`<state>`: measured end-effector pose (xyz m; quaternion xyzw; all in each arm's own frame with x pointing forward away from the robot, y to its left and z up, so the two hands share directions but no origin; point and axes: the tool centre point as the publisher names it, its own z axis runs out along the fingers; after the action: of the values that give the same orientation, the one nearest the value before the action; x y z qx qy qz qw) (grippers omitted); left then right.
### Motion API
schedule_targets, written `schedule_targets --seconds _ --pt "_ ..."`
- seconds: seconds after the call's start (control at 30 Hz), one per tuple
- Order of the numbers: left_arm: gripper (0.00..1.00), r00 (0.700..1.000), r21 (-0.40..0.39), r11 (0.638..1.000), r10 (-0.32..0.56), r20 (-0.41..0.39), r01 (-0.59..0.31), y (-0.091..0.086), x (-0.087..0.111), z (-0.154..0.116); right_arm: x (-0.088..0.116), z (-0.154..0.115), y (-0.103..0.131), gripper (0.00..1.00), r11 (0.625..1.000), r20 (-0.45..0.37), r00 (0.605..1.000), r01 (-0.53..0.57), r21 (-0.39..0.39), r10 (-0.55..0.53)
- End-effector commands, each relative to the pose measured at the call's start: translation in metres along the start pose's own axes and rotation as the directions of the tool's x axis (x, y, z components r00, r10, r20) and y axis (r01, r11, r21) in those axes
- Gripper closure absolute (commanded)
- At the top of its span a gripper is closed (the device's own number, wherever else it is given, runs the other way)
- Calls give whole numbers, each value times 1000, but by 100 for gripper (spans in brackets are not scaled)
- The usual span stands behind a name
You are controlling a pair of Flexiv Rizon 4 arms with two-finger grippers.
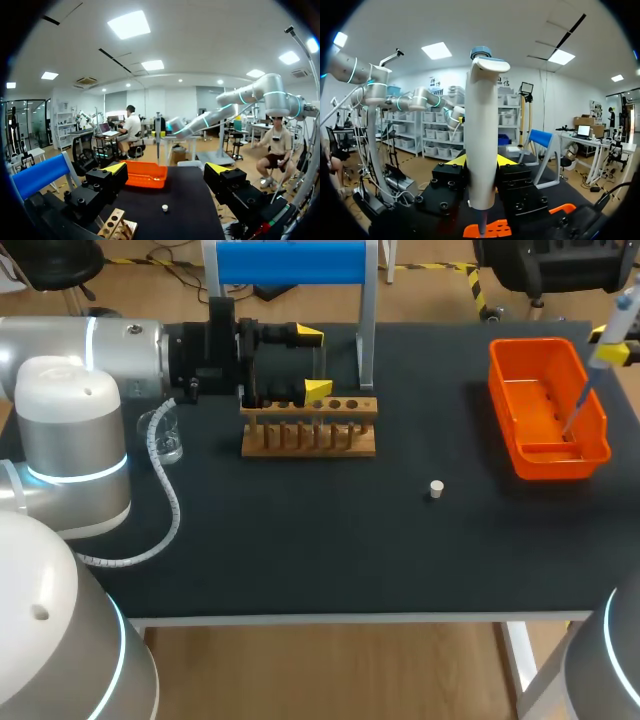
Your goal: Invert the test tube, pick up the pipette, mount the tip to pipette, aspirate from beaker and dispense into the tube, eject the tip, return the pipette, and cap with the stopper.
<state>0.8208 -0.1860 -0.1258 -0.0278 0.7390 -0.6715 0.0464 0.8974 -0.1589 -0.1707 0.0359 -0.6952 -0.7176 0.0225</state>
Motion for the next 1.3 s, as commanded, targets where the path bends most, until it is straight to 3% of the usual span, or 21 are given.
schedule_targets --seconds 0.03,0.47,1.23,1.3 --pt "0 1000 0 1000 0 2 0 0 0 0 -6 -2 -4 100 1000 -43 999 -4 1 4" --pt "0 1000 0 1000 0 2 0 0 0 0 -3 3 -15 100 999 -101 995 -23 28 25" --pt "0 1000 0 1000 0 2 0 0 0 0 -3 4 -16 100 999 -100 995 -21 29 24" --pt "0 999 -31 999 -39 14 40 -2 -5 10 -3 4 -16 100 999 -100 995 -21 29 24"
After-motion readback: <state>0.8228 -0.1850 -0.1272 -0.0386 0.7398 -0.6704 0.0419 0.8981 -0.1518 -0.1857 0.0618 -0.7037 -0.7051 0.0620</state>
